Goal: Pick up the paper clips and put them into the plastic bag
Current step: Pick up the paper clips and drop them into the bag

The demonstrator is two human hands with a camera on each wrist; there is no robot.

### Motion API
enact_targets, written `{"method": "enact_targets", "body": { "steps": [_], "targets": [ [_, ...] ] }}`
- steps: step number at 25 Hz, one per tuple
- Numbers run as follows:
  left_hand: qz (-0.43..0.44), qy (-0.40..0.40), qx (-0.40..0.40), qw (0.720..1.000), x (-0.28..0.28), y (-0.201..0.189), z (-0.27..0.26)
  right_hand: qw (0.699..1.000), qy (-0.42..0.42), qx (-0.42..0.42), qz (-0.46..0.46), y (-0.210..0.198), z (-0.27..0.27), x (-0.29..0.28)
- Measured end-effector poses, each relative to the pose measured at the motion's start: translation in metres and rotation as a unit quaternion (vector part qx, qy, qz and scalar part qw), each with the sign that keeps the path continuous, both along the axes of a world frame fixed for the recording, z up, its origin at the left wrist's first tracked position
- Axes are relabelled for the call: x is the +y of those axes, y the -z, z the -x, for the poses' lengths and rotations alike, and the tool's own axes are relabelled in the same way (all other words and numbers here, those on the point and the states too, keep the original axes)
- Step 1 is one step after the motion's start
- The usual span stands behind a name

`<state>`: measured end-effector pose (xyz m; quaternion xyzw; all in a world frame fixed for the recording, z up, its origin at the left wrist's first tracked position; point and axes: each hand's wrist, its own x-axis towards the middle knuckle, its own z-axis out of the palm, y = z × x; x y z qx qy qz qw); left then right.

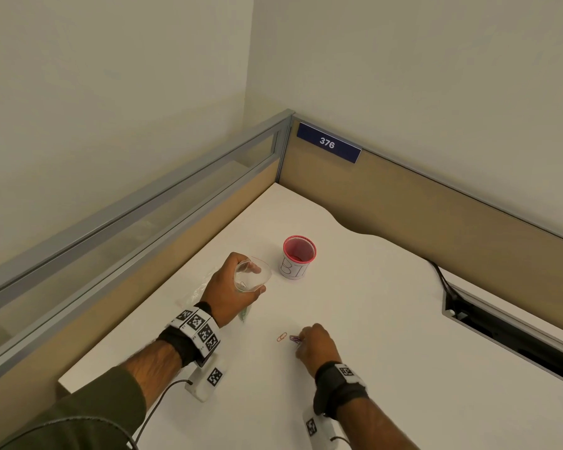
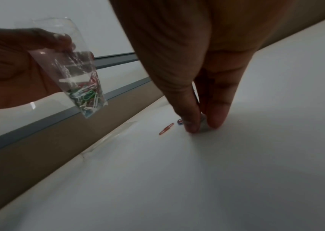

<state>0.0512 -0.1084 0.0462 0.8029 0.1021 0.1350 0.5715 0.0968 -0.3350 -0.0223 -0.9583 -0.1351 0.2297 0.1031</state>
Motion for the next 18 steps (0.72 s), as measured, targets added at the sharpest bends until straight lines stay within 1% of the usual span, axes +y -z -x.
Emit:
{"method": "enact_targets", "body": {
  "steps": [4,6,8,10,12,15,18],
  "targets": [
    [-0.004,0.004,0.007,1.0,-0.001,-0.003,-0.001,0.999,-0.016,-0.028,-0.043,0.0,-0.001,0.024],
    [-0.007,0.005,0.006,1.0,0.0,-0.004,-0.002,0.996,-0.043,-0.044,-0.064,-0.005,-0.008,0.026],
    [-0.009,0.002,0.002,1.0,0.003,-0.005,-0.002,0.99,-0.119,-0.032,-0.068,-0.009,-0.012,0.031],
    [-0.004,-0.003,0.001,1.0,0.004,-0.006,-0.003,0.975,-0.216,-0.025,-0.054,-0.009,-0.011,0.034],
    [0.0,-0.006,0.0,1.0,0.004,-0.007,-0.003,0.965,-0.259,-0.015,-0.035,-0.003,-0.007,0.029],
    [-0.002,-0.008,0.0,1.0,0.006,-0.008,-0.002,0.963,-0.266,-0.019,-0.025,0.005,-0.005,0.013],
    [-0.002,-0.009,-0.003,1.0,0.005,-0.007,-0.001,0.971,-0.232,-0.03,-0.051,0.004,-0.006,-0.005]
  ]
}}
